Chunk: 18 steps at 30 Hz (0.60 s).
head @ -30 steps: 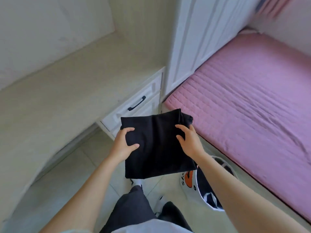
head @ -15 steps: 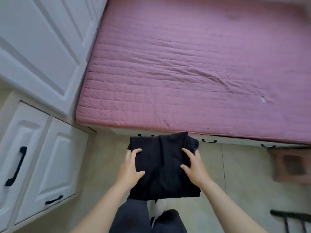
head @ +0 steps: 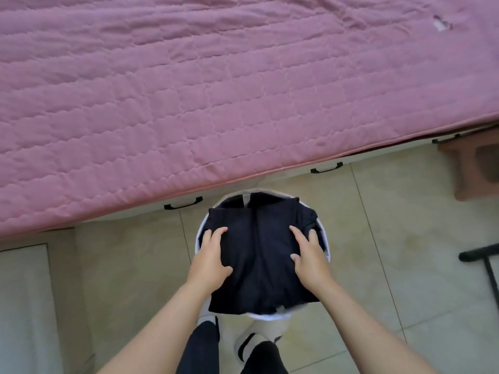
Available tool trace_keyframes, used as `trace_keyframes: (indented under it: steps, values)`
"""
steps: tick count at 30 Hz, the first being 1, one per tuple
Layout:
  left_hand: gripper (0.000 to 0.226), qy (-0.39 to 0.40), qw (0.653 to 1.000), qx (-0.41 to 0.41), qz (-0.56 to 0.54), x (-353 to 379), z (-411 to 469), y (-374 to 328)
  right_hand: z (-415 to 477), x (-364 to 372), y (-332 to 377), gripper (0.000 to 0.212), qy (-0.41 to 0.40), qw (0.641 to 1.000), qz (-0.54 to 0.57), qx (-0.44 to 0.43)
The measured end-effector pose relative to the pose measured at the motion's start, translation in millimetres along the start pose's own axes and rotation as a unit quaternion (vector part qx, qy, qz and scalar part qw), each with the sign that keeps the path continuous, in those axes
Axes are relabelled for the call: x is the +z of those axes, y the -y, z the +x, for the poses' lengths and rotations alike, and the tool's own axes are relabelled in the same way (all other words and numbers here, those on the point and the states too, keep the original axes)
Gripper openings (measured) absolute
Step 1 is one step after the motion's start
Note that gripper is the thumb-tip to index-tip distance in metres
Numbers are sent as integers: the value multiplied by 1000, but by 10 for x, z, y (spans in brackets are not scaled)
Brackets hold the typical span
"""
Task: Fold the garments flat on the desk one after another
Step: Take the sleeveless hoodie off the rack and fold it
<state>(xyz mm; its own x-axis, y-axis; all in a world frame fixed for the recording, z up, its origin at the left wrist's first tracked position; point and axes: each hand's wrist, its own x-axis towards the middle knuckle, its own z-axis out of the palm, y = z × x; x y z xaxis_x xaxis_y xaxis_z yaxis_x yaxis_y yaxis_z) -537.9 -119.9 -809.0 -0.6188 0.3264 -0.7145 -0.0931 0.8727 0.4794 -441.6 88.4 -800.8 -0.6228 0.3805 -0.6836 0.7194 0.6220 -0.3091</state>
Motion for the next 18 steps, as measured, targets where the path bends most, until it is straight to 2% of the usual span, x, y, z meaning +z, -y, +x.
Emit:
trace_keyframes:
  steps: [7, 10, 14, 18]
  values:
    - [92, 9, 996, -44, 75, 708, 959, 379, 905, 758, -436, 72, -2, 1000, -24, -1]
    - [95, 9, 990, -91, 103, 956, 1298, 636, 1261, 1022, -635, 76, 13, 1000, -25, 1]
    - [91, 27, 980, -129, 151, 1221, 1547, 758, 1544, 1274, -895, 88, 37, 998, -54, 8]
    - [105, 45, 964, -148, 217, 1279, 1618, 754, 1590, 1332, -861, 93, 48, 996, -67, 33]
